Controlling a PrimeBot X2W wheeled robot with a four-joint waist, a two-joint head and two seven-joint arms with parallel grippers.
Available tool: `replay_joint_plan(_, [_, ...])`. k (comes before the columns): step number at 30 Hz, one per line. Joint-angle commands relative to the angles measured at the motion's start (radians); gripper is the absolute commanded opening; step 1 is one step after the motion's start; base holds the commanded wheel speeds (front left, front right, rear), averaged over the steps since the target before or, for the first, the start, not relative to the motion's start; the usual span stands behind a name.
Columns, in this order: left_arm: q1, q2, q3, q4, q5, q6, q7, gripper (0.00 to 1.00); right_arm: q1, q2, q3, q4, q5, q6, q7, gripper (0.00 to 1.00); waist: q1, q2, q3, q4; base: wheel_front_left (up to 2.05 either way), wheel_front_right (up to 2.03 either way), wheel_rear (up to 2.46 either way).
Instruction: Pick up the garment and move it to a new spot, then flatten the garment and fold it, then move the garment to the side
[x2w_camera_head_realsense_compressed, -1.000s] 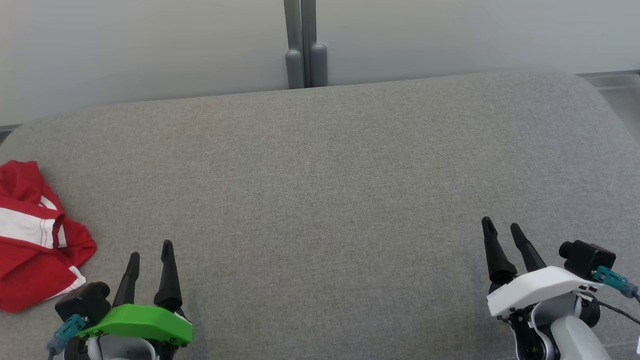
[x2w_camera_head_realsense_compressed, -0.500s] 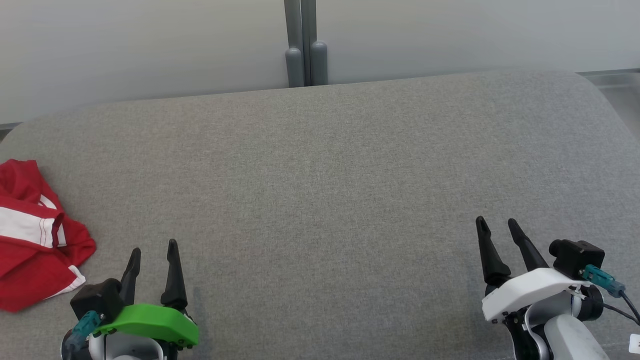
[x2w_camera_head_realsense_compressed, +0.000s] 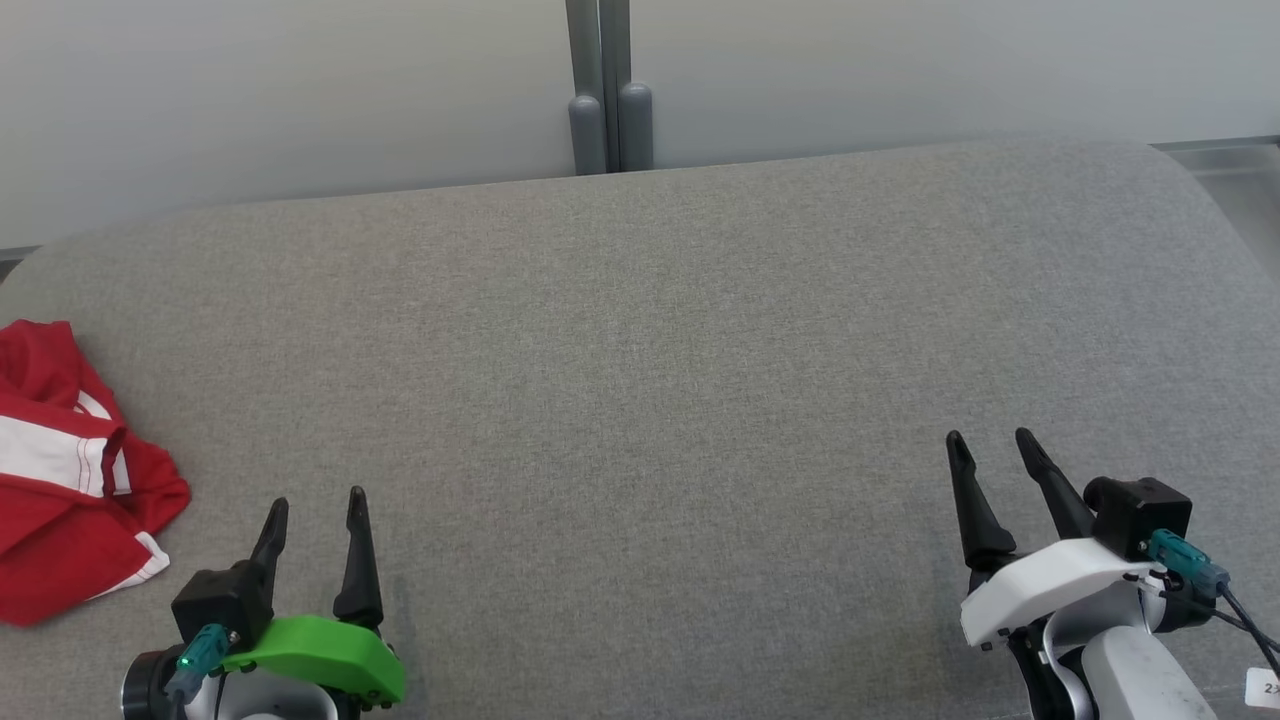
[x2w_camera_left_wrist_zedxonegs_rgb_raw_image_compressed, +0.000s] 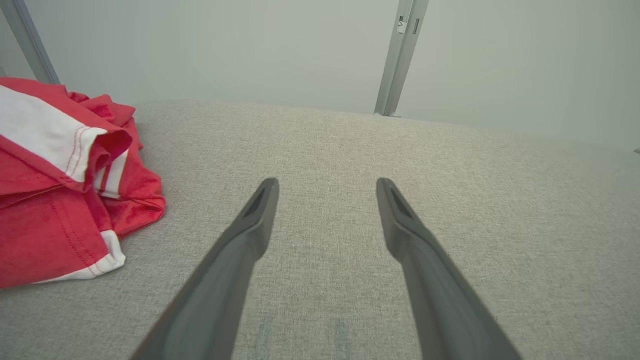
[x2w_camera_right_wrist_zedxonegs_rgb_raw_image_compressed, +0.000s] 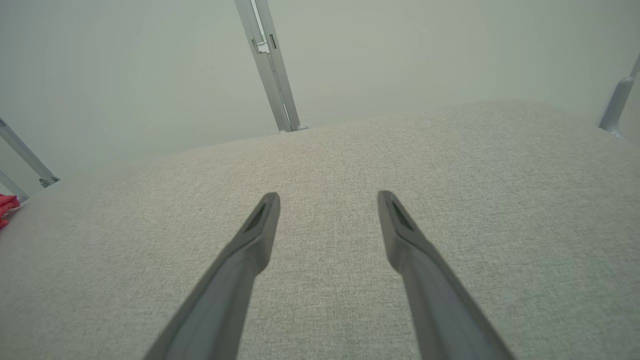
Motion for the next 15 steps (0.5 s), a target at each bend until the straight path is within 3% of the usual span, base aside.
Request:
replay_joint_plan(1, [-0.005,0.008,-0.001,0.0,0.021,0.006,-0.008,1.0,-0.001,-0.003,-0.001,0.0,-0.015,0.0,-0.008,1.0,-0.0001,-0.0001,0.0,0.0,0.0,0.0,0.0])
replay_joint_plan(15, [0.002,0.008,0.0,0.029,0.114,0.022,-0.034,1.0,-0.004,0.0,-0.021,0.019,-0.128,0.0,-0.034,1.0,-0.0001,-0.0001,0.003,-0.003,0.0,0.0,0.0])
